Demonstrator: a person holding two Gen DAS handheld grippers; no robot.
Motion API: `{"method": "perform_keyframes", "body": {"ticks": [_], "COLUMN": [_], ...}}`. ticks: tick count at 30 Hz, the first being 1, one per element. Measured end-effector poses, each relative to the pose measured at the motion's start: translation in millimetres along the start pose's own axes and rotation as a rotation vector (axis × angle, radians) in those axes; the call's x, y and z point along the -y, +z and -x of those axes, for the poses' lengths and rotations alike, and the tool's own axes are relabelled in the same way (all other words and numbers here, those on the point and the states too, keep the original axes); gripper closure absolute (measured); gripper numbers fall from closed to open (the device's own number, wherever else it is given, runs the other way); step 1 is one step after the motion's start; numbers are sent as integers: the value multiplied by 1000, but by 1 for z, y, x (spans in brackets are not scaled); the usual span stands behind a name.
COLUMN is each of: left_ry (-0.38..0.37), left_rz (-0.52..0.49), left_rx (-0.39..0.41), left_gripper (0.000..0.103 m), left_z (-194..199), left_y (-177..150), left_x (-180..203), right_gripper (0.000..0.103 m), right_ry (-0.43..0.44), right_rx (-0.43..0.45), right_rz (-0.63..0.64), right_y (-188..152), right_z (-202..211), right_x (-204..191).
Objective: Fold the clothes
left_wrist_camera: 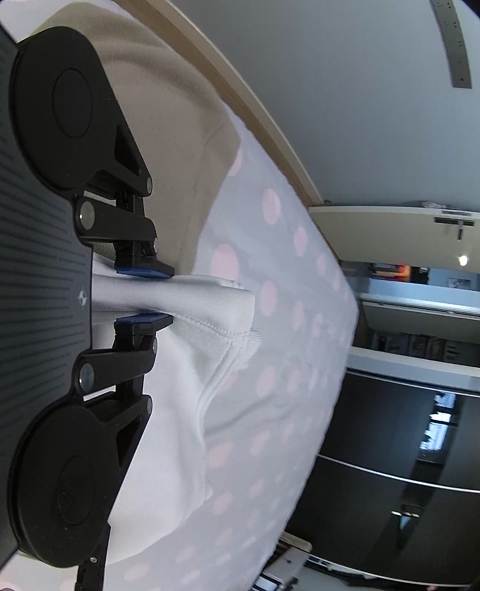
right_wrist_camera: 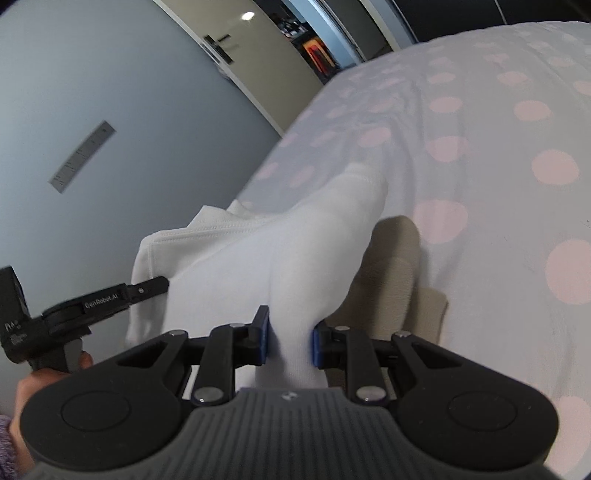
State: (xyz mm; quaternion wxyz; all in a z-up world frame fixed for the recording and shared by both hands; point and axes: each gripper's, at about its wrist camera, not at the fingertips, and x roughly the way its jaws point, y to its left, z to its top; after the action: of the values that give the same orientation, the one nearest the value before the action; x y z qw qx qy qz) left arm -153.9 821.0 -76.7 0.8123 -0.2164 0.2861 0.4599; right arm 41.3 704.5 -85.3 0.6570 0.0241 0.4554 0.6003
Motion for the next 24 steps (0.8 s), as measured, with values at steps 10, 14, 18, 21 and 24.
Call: {"method": "perform_keyframes", "body": {"ticks": [10, 14, 18, 21, 24], "left_ry": [34, -17, -37, -30, 17], "left_rz": [26, -34, -172, -246, -250], "left_rx": [1, 51, 36, -16, -84], "left_gripper": [77, 76, 80, 81, 85], "left_z": [11, 59, 82, 74, 49], "left_y": [0, -7, -32, -52, -64], "left_x": [-6, -11, 3, 17, 18], "right_gripper": [61, 59, 57, 43, 40], "right_ry": [-91, -162, -97, -113, -153], "right_rx": [9, 105, 96, 89, 20], "right_rz": [170, 372, 484, 545, 534], "right_y": [-10, -22, -37, -44, -44], "right_z": [12, 41, 47, 33, 1], "right_x": [-8, -24, -44, -58, -59]}}
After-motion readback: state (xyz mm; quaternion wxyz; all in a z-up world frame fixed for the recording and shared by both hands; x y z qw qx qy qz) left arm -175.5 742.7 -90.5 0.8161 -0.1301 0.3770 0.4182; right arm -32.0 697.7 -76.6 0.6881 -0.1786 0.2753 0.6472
